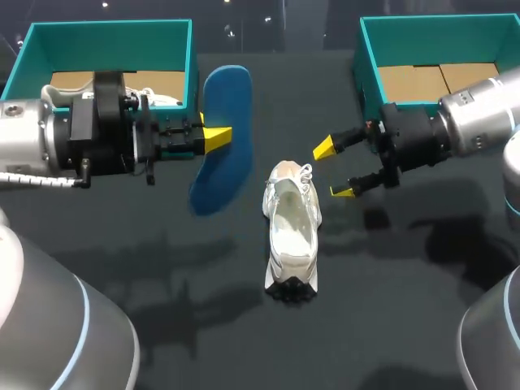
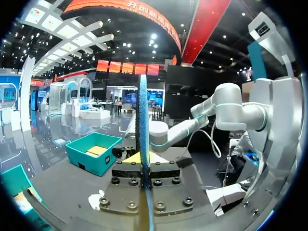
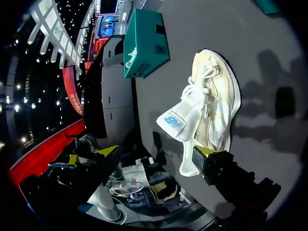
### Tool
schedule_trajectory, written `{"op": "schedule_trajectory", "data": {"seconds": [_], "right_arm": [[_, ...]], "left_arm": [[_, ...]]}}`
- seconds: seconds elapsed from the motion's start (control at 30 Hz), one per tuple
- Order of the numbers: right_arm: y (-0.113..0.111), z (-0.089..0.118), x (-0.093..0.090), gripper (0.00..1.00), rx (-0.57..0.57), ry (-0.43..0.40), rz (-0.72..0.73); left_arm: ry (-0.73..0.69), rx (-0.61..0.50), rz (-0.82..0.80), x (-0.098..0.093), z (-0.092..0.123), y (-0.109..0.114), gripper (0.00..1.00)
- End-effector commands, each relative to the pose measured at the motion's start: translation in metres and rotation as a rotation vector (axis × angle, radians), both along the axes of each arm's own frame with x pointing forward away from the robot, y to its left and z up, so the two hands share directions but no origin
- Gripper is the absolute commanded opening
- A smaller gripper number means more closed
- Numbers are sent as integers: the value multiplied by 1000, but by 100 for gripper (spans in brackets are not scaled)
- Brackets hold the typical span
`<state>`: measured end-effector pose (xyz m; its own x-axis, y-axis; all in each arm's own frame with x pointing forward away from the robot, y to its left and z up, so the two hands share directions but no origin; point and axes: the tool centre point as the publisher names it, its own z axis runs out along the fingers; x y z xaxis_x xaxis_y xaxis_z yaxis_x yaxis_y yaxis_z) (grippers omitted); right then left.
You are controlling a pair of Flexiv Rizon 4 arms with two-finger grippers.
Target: Take the shoe out of the shoebox, open the shoe tongue, remove and reinsert the insole, then place the shoe into the shoebox
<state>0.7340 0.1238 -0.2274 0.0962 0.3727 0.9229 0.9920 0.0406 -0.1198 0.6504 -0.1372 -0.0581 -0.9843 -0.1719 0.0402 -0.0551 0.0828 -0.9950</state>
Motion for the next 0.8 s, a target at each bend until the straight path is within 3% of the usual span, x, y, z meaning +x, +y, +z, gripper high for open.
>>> {"op": "schedule_trajectory", "data": {"seconds": [0.03, 0.33, 0.5, 0.63, 0.8], "right_arm": [[1, 1, 9, 100, 30, 7, -2], [1, 1, 9, 100, 30, 7, -2], [-14, 19, 22, 100, 92, -39, -43], [-22, 31, 39, 100, 156, -26, -79], [-25, 35, 47, 100, 184, -4, -96]], "left_arm": [[-379, -95, -77, 28, -3, -11, 0], [-379, -95, -77, 28, -3, -11, 0], [-650, -39, -123, 49, -8, -21, 0], [-1008, 159, -105, 60, -18, -33, 0], [-1008, 159, -105, 60, -18, -33, 0]]}}
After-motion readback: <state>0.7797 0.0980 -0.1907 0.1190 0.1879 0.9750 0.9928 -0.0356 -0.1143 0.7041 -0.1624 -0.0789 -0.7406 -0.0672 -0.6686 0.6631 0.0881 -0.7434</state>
